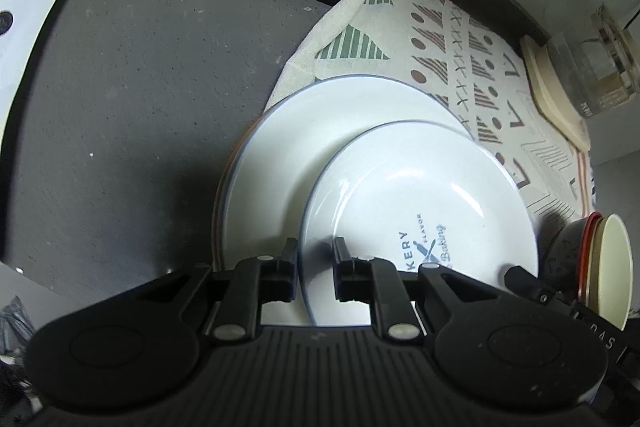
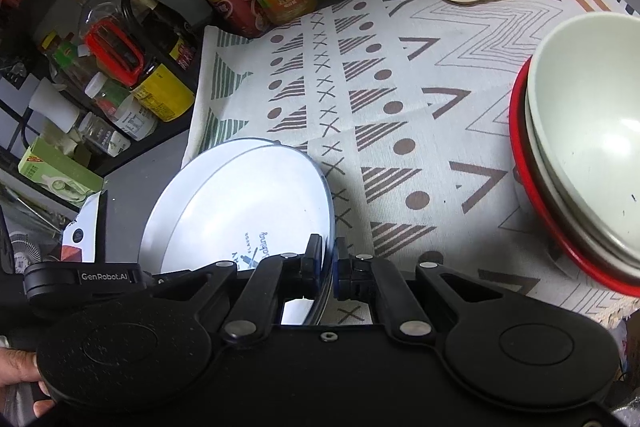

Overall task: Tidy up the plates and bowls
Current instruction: 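Lower the 'Bakery' plate onto the plate stack and open both grippers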

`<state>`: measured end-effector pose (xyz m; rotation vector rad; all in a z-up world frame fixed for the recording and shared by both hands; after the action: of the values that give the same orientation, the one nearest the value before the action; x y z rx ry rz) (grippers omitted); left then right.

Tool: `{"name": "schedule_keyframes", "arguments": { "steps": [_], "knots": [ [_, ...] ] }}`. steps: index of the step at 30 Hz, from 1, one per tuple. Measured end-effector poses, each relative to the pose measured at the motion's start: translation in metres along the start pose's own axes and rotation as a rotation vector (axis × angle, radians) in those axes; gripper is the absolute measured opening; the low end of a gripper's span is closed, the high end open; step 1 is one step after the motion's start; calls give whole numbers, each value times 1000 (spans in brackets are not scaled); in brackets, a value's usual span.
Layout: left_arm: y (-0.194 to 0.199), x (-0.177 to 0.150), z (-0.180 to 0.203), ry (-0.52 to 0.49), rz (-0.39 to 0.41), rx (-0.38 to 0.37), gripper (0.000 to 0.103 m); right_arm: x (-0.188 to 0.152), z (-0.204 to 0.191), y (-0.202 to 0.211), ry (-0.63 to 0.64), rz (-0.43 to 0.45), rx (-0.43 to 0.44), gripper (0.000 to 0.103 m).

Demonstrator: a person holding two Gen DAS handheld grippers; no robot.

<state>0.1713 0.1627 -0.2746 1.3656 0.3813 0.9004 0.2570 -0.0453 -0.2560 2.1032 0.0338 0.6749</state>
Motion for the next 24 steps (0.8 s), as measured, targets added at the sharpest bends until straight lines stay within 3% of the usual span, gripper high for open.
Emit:
{"name": "schedule_keyframes", "arguments": {
  "steps": [8,11,13,14,24],
  "knots": [
    [22,11,1,-40,55,-5,16,-1,0,-2,-11,8,-7,5],
    [35,15,-2,-43,93,-3,32,-2,0,-2,-8,8,-13,5],
    [41,19,-4,-57,130,16,53,-2,-1,-2,-4,8,-16,5],
    [43,20,-6,-63,146,22,55,-2,-1,-3,-6,7,-18,5],
    [19,16,-18,-27,88,24,57,-3,-2,-5,0,6,-32,6]
  ]
}}
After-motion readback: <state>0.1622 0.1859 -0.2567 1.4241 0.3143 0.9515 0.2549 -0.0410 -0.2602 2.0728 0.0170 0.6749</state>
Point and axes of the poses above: each gripper's, at about its wrist camera, not at the fingertips, and y roughly against the way its jaws point, z to its right, x to its top, the point moved 8 cm from there along -y, roughly the way its jaws point, and after that the axes turned 7 degrees about x, right-handed, at the moved point
